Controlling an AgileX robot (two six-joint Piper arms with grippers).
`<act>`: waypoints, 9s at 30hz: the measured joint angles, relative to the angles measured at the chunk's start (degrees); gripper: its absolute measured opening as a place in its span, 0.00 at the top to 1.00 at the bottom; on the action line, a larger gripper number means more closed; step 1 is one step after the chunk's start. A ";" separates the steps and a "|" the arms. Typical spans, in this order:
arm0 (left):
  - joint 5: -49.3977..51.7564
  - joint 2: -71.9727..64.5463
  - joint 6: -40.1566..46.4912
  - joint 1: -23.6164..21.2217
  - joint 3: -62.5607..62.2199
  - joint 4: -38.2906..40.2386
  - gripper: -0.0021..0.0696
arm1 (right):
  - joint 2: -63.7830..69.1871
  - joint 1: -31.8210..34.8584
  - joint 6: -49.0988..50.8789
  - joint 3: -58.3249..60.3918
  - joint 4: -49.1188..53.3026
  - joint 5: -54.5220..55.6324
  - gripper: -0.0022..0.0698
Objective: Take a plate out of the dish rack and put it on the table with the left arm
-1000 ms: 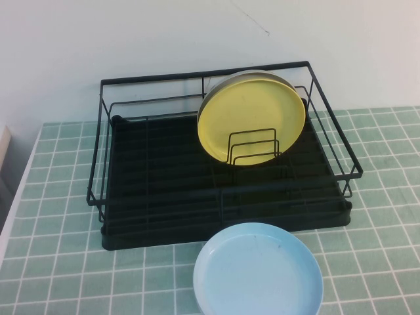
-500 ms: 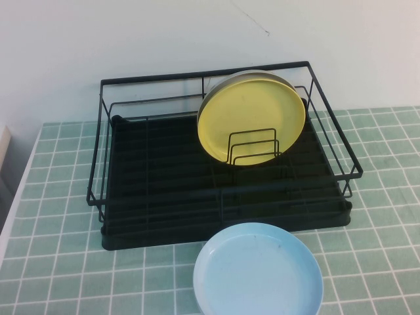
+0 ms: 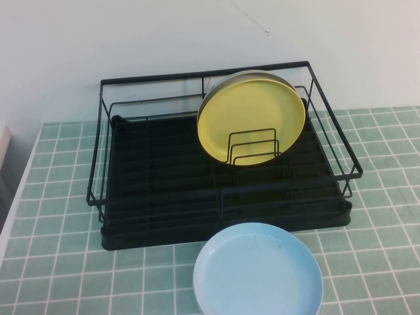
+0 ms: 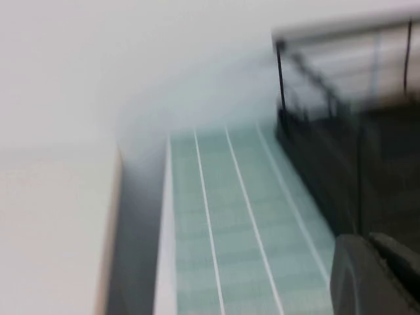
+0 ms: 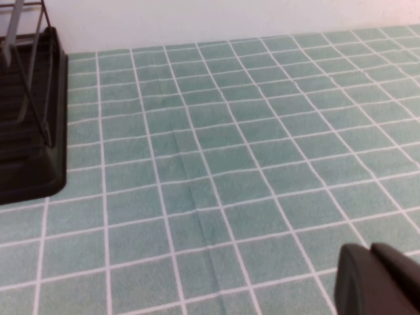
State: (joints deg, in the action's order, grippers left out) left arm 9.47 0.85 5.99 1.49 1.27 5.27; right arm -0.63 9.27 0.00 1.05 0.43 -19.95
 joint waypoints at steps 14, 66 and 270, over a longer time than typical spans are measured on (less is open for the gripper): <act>-39.79 0.00 -0.10 0.00 0.00 0.47 0.98 | 0.00 0.00 0.00 0.00 0.00 0.00 0.97; 3.95 -29.86 -12.85 0.00 -43.94 -5.80 0.98 | 0.00 0.00 0.00 0.00 0.00 0.00 0.97; 19.78 -71.54 5.07 28.77 -56.06 15.75 0.56 | 0.00 0.09 0.00 0.00 0.00 0.00 0.97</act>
State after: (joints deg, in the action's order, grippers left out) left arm 29.25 -70.69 11.06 30.26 -54.80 21.03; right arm -0.63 9.37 0.00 1.05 0.43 -19.95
